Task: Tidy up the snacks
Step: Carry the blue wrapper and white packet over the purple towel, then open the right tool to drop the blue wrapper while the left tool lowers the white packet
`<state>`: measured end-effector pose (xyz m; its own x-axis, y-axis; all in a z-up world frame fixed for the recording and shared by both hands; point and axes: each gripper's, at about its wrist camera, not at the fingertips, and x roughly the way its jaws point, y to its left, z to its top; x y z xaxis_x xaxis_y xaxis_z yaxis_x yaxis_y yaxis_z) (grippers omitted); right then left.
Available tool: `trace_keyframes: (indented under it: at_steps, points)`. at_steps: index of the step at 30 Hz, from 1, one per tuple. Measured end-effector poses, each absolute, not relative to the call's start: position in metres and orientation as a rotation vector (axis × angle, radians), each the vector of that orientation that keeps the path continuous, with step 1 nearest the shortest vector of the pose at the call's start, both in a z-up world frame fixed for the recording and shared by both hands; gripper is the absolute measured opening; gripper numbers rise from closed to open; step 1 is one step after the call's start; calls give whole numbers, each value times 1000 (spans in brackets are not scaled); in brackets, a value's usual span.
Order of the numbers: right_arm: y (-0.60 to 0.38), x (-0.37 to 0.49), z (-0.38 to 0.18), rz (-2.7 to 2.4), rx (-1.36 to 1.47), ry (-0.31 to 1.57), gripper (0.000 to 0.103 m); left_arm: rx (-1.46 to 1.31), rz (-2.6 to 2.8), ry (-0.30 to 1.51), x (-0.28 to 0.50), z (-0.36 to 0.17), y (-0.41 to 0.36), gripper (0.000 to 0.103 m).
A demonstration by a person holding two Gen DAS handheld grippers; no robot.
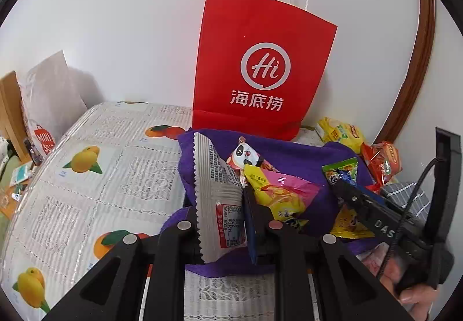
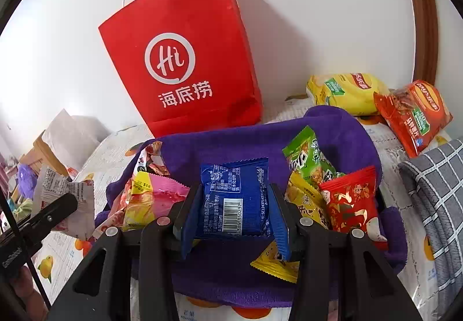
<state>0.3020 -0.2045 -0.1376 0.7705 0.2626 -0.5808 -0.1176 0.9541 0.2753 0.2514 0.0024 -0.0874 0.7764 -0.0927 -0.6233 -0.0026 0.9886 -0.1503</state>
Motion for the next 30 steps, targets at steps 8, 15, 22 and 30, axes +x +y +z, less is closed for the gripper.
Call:
trace_keyframes:
  at_steps: [8, 15, 22, 30]
  points:
    - [-195, 306, -142, 160, 178, 668, 53, -148, -62, 675, 251, -86, 0, 18]
    - [-203, 304, -139, 145, 215, 637, 72, -154, -65, 670, 250, -86, 0, 18]
    - [-224, 308, -139, 169, 320, 650, 72, -151, -57, 646, 248, -82, 2, 18]
    - [-244, 304, -130, 95, 322, 613, 72, -127, -54, 623, 244, -74, -2, 18]
